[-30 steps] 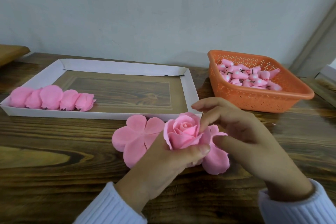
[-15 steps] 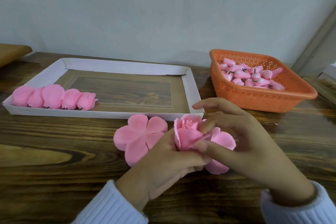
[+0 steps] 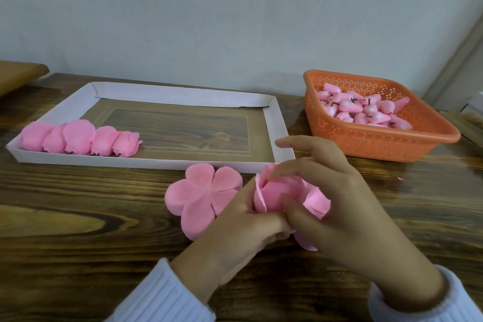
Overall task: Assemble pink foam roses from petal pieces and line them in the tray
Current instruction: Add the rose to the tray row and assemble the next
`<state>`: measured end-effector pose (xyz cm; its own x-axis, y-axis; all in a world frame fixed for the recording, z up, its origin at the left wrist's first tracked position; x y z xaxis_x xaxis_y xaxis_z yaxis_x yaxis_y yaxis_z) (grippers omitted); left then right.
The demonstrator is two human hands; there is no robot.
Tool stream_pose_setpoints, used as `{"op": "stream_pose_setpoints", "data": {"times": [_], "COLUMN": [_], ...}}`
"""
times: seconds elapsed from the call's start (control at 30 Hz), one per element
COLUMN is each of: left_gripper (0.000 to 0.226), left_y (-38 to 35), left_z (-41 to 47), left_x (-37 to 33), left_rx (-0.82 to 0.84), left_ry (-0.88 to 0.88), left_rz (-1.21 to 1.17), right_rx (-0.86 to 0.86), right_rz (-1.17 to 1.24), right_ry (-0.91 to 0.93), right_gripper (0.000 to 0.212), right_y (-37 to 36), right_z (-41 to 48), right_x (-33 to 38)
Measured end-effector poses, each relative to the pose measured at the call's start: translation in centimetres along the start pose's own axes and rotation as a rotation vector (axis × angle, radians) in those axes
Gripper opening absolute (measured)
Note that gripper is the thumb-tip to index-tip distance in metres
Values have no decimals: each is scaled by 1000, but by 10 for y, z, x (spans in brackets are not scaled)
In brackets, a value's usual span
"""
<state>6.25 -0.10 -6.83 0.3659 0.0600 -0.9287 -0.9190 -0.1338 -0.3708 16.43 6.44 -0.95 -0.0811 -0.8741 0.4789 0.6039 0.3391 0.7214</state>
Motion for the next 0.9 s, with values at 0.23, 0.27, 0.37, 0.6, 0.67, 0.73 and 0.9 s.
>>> {"op": "stream_pose_setpoints", "data": {"times": [0.23, 0.27, 0.37, 0.6, 0.67, 0.73, 0.9], "left_gripper": [45, 45, 42, 33, 34, 35, 28], "left_y": [-9, -10, -10, -4, -3, -2, -3], "left_z": [-2, -2, -4, -3, -2, -1, 0], "left_x": [-8, -8, -8, -8, -8, -6, -4], "left_rx": [136, 158, 250, 273, 247, 221, 139], "left_ry": [-76, -74, -39, 67, 83, 105, 133], "left_rz": [-64, -91, -222, -582, -607, -604, -612], "right_rx": [41, 39, 35, 9, -2, -2, 3], "right_rz": [64, 79, 119, 181, 194, 210, 232], "right_ry": [-22, -28, -38, -39, -32, -32, -10], "right_gripper": [26, 24, 21, 22, 22, 23, 31], "right_y": [-3, -2, -1, 0, 1, 1, 4], "right_z": [-1, -1, -1, 1, 1, 0, 0], "right_x": [2, 2, 2, 2, 3, 4, 7]}}
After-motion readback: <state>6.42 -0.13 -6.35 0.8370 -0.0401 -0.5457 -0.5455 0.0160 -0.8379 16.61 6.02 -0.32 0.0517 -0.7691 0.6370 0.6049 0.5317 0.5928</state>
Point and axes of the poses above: each hand's wrist, its own z-axis towards the middle knuckle, its own y-axis out of the back of the hand, x = y × z, the point moved 3 cm from there along z, towards the middle knuckle
